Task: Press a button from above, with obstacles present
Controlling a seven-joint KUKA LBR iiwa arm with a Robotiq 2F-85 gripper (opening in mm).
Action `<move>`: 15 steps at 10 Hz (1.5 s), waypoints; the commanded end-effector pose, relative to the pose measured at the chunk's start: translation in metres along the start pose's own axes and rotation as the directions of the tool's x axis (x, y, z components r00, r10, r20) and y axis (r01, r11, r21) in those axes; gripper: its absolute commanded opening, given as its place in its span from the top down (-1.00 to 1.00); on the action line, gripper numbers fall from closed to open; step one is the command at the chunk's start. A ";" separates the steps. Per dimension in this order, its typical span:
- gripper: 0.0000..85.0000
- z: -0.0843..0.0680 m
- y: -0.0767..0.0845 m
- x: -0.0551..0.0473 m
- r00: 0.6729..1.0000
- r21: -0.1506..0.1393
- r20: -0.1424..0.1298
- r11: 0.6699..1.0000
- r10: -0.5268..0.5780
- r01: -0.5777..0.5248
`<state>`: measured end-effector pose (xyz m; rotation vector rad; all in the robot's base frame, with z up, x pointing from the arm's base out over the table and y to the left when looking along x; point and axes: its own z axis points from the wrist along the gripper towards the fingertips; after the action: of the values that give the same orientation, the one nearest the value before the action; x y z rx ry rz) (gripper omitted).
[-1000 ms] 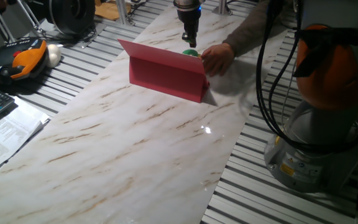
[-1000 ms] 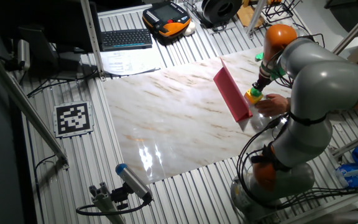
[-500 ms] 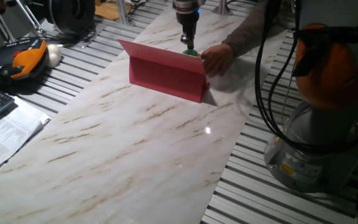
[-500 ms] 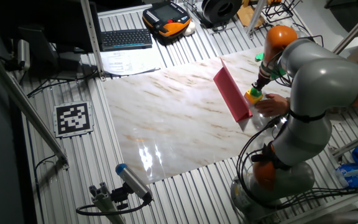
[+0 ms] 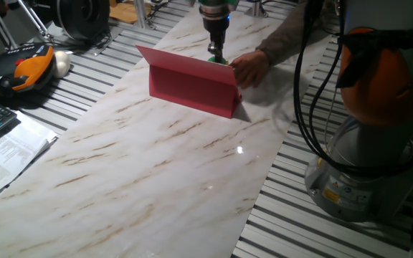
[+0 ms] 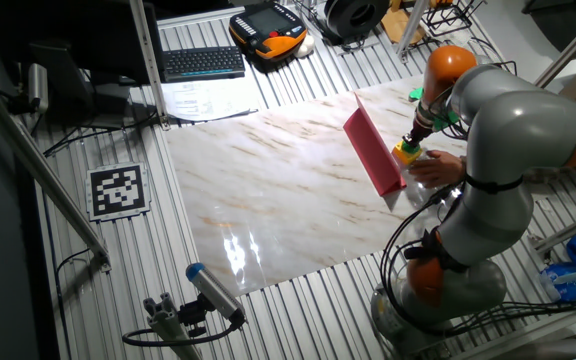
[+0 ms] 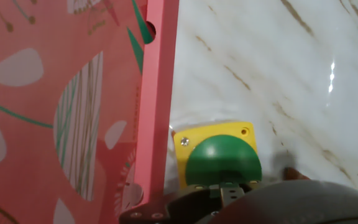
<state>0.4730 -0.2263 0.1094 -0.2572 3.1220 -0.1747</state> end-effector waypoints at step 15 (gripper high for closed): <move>1.00 -0.064 0.006 0.002 0.996 -0.054 0.002 0.995 0.087 -0.087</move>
<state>0.4689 -0.2139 0.1728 -0.1179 3.1276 -0.0900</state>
